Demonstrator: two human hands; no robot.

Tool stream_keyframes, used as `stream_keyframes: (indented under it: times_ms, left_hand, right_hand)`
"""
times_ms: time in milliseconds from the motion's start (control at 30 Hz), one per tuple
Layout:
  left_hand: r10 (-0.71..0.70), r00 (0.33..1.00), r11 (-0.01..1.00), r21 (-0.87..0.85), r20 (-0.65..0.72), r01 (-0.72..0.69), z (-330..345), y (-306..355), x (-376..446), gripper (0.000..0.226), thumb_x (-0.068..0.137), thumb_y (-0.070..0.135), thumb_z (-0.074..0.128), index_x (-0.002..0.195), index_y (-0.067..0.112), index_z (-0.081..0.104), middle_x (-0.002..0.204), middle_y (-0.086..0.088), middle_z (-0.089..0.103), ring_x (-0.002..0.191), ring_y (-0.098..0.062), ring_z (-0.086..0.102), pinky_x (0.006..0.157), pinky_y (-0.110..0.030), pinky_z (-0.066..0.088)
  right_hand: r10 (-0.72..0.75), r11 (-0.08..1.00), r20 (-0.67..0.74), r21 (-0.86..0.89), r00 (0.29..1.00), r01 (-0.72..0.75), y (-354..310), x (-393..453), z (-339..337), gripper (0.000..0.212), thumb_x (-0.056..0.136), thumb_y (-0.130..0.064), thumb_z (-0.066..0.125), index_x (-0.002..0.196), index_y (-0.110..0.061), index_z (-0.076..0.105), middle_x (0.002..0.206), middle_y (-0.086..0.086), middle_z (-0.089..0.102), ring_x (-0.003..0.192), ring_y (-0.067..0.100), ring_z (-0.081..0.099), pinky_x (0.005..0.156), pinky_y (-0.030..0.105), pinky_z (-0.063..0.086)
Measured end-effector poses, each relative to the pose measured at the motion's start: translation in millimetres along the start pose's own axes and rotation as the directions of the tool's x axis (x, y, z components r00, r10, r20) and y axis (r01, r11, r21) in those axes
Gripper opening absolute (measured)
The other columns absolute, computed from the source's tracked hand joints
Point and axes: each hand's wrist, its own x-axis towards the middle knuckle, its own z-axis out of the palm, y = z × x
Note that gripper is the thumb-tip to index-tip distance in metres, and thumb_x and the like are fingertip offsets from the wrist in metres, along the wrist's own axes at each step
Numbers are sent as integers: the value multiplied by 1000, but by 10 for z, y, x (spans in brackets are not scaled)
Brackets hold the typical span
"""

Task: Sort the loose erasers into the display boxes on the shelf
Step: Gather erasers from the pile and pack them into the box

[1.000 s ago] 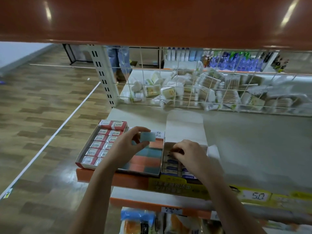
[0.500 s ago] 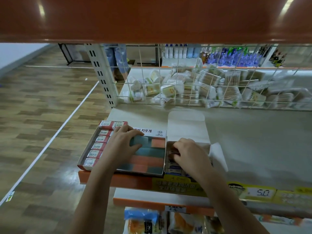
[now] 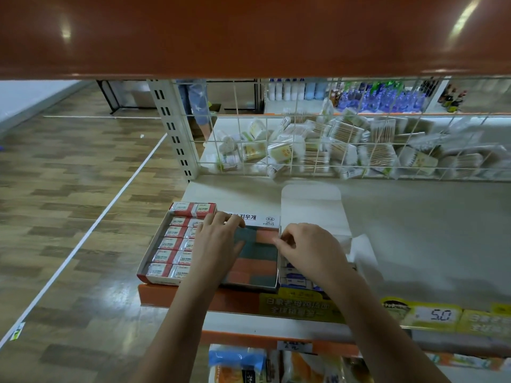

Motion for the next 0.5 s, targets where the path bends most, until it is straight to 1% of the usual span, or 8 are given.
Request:
stream_keyframes:
  times_ms: [67,200,300,433,500]
  left_hand:
    - [-10,1000,1000,5,-11,10,20,-4,-16,34,84,30,64,117,25,57,119,-1,51,113,-21,41,92,-32,36]
    - [-1,1000,1000,19,10,1,28,-6,-11,32,89,33,58,119,28,51,120,3,52,114,-17,43,94,-30,34]
    - [11,1000,1000,28,29,-12,44,-17,-15,29,91,36,55,119,27,51,122,3,51,116,-17,43,97,-31,33]
    - [38,996,998,48,77,-42,8,-17,-5,35,92,45,50,121,26,52,124,1,52,118,-19,43,98,-33,33]
    - [59,994,998,22,92,-61,-58,-6,35,36,93,47,47,121,26,54,124,1,53,120,-20,42,98,-34,33]
  right_hand:
    - [4,1000,4,10,1000,-4,-16,-17,-18,31,94,-45,46,104,-21,62,95,-5,65,80,8,54,65,21,39]
    - [33,999,29,23,999,-33,-47,-37,-26,29,95,-43,46,105,-20,61,94,-5,66,77,8,54,62,20,38]
    - [72,996,45,40,996,-74,-64,-39,-17,28,95,-42,46,105,-20,60,96,-6,67,80,9,58,66,20,43]
    - [118,991,63,56,991,-121,-94,-77,-32,28,95,-42,46,105,-20,59,97,-5,67,84,11,61,75,26,51]
    - [142,987,74,63,987,-147,-109,-95,-80,30,95,-43,45,106,-20,60,98,-4,67,85,12,62,77,28,52]
